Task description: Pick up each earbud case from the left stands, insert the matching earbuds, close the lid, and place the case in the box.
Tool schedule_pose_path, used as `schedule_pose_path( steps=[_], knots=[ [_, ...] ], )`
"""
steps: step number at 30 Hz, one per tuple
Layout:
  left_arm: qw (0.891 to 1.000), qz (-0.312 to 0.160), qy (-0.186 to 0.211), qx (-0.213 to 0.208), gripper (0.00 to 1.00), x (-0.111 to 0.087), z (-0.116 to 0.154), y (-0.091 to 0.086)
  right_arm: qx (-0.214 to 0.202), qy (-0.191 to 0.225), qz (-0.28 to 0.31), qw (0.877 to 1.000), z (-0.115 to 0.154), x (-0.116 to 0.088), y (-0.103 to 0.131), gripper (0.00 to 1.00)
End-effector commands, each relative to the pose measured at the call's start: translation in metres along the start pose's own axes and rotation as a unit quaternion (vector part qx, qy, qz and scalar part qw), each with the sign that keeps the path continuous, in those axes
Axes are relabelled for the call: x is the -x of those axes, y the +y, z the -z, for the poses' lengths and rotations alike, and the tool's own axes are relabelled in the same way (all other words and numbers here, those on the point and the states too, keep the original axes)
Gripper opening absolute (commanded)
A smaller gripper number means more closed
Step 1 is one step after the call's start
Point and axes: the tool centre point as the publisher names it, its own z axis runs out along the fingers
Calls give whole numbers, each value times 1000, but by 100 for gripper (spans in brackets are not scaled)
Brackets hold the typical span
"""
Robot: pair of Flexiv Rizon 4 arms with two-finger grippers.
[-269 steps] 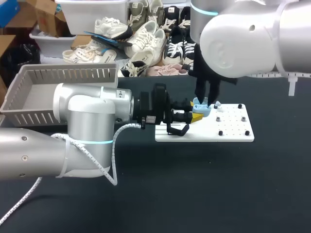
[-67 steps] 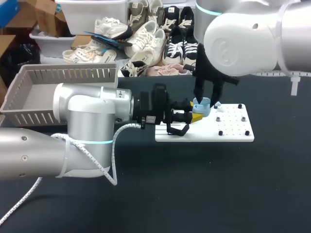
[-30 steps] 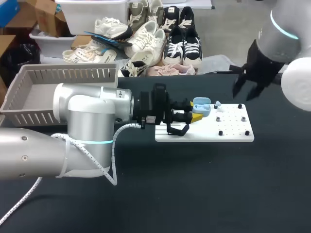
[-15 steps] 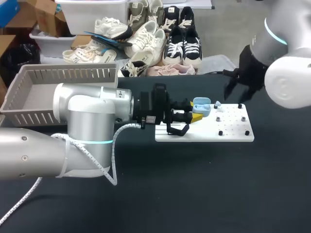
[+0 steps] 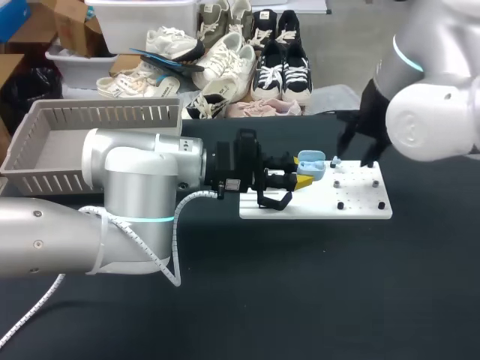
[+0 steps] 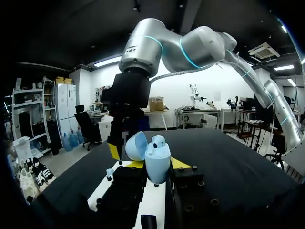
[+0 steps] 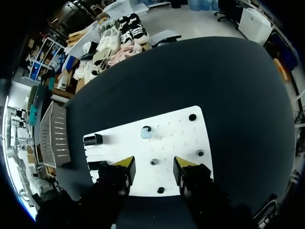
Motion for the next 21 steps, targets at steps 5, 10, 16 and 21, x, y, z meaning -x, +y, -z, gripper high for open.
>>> schedule_pose_path(
  steps=[5, 10, 16, 21],
  knots=[
    [1000, -1, -2, 0, 0, -1, 0, 0, 3, 10, -20, 1000, -12, 10, 5, 54],
    [1000, -1, -2, 0, 0, -1, 0, 0, 0, 7, -27, 1000, -18, 12, 6, 53],
    [1000, -1, -2, 0, 0, -1, 0, 0, -12, -7, -38, 999, -24, 12, 8, 51],
    [1000, -1, -2, 0, 0, -1, 0, 0, -15, -14, -37, 999, -27, 10, 13, 53]
  ],
)
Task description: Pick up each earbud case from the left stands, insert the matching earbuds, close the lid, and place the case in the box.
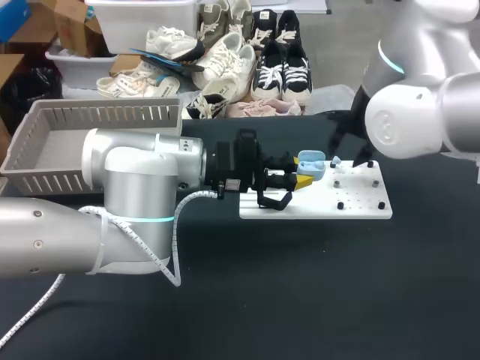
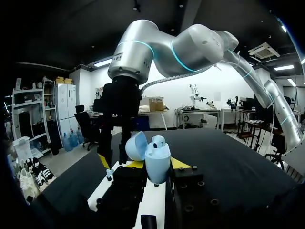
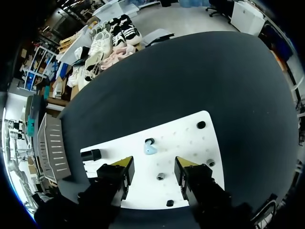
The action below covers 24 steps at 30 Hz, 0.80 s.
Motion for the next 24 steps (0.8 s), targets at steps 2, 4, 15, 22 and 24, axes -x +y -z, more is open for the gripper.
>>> schedule_pose_path(
  steps=[2, 4, 15, 22, 24],
  knots=[
    [1000, -1, -2, 0, 0, -1, 0, 0, -4, -9, -3, 1000, -4, -6, 4, 53],
    [1000, -1, -2, 0, 0, -1, 0, 0, -4, -9, -4, 1000, -5, -6, 5, 55],
    [1000, -1, -2, 0, 0, -1, 0, 0, -6, -8, -8, 1000, -13, -1, 4, 57],
    [1000, -1, -2, 0, 0, -1, 0, 0, -5, -4, -8, 1000, -17, 1, 4, 57],
    [1000, -1, -2, 0, 0, -1, 0, 0, -4, -3, -7, 1000, -17, 2, 5, 57]
  ],
)
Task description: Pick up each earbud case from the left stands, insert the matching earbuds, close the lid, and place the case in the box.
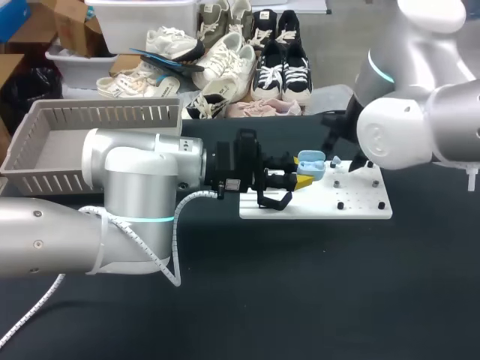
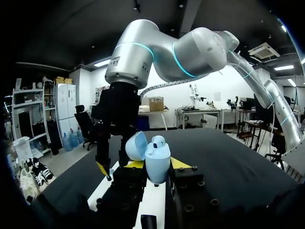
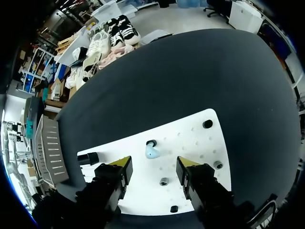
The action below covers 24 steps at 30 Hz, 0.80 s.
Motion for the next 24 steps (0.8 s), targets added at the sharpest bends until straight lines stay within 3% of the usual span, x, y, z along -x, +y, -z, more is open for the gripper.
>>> schedule_pose_path(
  steps=[1, 8, 24],
  knots=[
    [1000, -1, -2, 0, 0, -1, 0, 0, 1, 3, 0, 1000, -2, 3, 2, 56],
    [1000, -1, -2, 0, 0, -1, 0, 0, 14, 11, -3, 1000, -5, 5, 2, 50],
    [1000, -1, -2, 0, 0, -1, 0, 0, 21, 17, -2, 1000, -7, 9, 2, 47]
  ],
)
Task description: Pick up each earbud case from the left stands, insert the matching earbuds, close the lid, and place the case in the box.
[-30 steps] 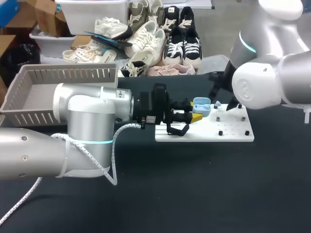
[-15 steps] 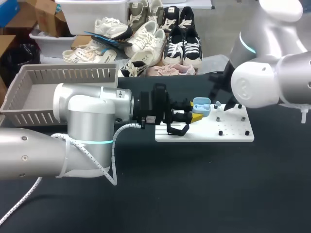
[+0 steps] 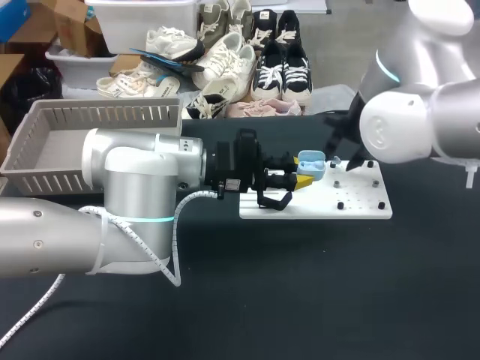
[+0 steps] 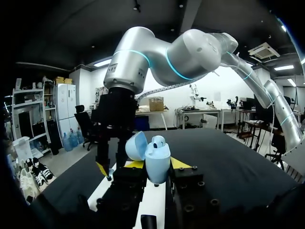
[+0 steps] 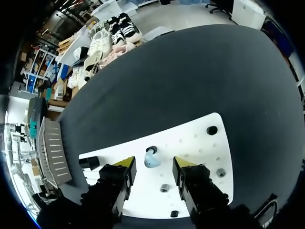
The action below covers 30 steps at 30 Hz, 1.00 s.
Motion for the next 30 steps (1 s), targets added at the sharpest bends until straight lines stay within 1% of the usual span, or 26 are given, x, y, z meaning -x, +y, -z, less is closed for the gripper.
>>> schedule_pose_path(
  steps=[1, 12, 20, 30],
  knots=[
    [1000, -1, -2, 0, 0, -1, 0, 0, -2, 2, 2, 1000, 0, 2, 3, 47],
    [1000, -1, -2, 0, 0, -1, 0, 0, -1, 6, 1, 1000, -2, 2, 5, 44],
    [1000, -1, -2, 0, 0, -1, 0, 0, -1, 7, 2, 1000, -3, 2, 6, 33],
    [1000, -1, -2, 0, 0, -1, 0, 0, -3, 10, 0, 1000, -5, 1, 6, 32]
  ],
)
